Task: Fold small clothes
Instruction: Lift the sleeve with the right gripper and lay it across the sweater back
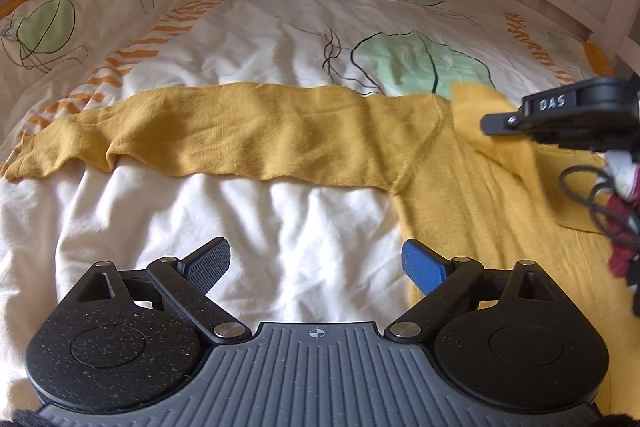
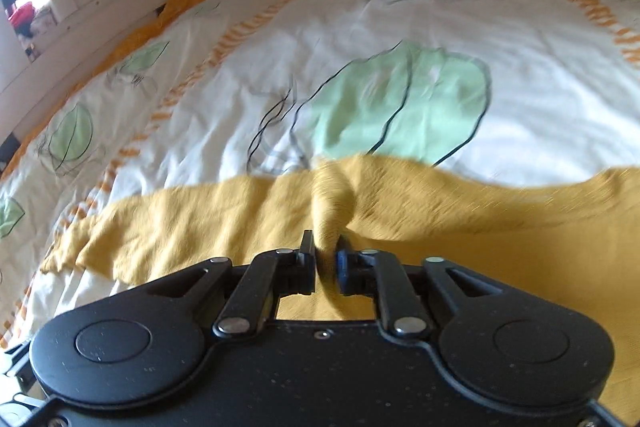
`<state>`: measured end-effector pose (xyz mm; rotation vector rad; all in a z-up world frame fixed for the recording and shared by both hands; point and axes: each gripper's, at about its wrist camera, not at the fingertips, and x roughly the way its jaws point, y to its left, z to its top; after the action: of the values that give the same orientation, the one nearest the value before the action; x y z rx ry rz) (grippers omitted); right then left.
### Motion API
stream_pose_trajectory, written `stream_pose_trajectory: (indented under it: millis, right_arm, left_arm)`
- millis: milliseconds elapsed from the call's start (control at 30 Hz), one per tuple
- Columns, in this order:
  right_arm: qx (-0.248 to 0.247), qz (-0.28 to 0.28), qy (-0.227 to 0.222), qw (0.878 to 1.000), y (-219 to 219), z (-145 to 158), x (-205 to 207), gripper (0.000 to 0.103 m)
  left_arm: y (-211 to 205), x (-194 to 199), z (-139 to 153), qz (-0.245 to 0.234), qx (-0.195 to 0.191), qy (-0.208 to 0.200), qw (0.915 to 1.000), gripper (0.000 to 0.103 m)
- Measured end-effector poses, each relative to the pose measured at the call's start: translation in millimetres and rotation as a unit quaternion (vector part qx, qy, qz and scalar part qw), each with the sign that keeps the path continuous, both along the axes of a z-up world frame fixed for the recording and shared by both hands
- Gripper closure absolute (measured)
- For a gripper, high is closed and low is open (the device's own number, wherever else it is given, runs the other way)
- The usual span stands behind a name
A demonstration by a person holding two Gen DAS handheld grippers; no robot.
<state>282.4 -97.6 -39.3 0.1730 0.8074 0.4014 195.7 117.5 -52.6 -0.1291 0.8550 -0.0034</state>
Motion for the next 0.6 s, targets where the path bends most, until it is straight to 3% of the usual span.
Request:
stream_pose_trajectory:
  millis: [67, 133, 300, 600]
  right_arm:
    - [0.009, 0.018, -0.001, 1.0, 4, -4, -5, 0.068]
    - [0.018, 0.038, -0.017, 0.999, 6, -5, -12, 0.05]
    - [0.027, 0.035, -0.046, 0.998, -20, 2, -28, 0.049]
    - [-0.025, -0.09, -0.028, 0.995, -145, -19, -41, 0.048]
  left_arm:
    - [2, -1, -1, 0.001, -0.003, 0.002, 1.0, 0.01]
    - [1, -1, -2, 0.0, -0.005, 0.003, 1.0, 0.01]
    - [-8, 5, 2, -0.009, -0.006, -0.003, 0.9999, 0.01]
    - [-54, 30, 5, -0.046, 0.002, -0.011, 0.9989, 0.01]
